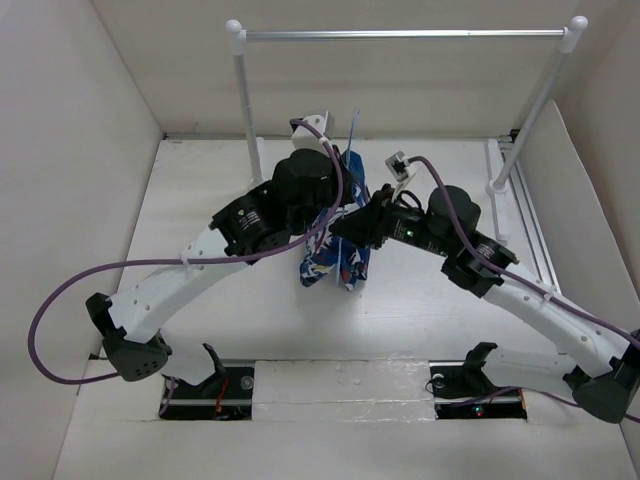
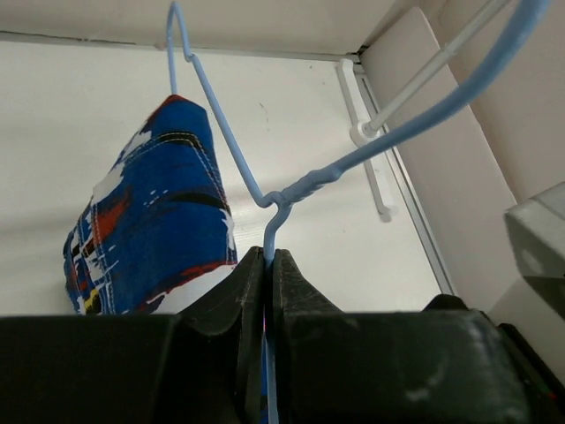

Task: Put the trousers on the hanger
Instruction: Hang the hanger with trousers onto the clothesline

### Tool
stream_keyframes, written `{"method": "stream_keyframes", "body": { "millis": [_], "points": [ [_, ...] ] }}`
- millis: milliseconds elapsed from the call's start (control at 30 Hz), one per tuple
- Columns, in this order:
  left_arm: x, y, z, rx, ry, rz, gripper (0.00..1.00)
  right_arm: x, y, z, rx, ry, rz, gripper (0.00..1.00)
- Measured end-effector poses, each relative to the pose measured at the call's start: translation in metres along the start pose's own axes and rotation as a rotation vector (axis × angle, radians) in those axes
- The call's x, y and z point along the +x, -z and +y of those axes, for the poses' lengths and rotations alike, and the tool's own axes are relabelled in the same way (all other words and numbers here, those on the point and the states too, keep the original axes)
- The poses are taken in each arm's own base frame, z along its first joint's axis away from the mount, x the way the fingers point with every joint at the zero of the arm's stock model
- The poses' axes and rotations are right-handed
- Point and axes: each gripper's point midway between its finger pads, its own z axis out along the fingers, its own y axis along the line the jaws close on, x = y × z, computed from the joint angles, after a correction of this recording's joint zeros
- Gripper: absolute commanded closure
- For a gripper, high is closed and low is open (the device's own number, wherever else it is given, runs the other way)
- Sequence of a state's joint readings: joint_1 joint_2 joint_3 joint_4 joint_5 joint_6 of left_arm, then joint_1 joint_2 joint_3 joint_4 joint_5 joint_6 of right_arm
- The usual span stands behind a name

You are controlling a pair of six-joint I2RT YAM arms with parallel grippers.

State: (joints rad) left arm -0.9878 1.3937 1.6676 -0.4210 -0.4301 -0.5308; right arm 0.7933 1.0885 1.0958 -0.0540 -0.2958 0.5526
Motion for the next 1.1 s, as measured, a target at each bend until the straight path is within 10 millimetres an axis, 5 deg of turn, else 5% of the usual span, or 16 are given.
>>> {"method": "stream_keyframes", "body": {
  "millis": [33,133,233,733,967,1100],
  "points": [
    [-0.001,0.0,0.0,0.002,0.002,-0.002,1.0,-0.004,-0.001,0.003,-0.011,-0.011,-0.018,0.65],
    [-0.004,-0.001,0.0,0.001,0.005,-0.013,1.0,-0.01,-0.006,0.006,-0.032,-0.044,-0.051,0.91],
    [-0.008,0.001,0.005,-0.01,0.007,-0.032,1.0,-0.008,-0.011,-0.001,-0.005,-0.108,-0.049,0.99],
    [-0.031,-0.004,-0.006,0.077,0.074,-0.105,1.0,-0.037,-0.002,-0.013,0.041,-0.138,-0.097,1.0],
    [-0.052,0.001,-0.024,0.139,0.069,-0.138,0.46,-0.051,0.003,-0.023,0.063,-0.147,-0.125,1.0],
    [-0.066,0.008,-0.032,0.172,0.075,-0.168,0.41,-0.058,0.01,-0.042,0.108,-0.172,-0.133,1.0]
  ]
}}
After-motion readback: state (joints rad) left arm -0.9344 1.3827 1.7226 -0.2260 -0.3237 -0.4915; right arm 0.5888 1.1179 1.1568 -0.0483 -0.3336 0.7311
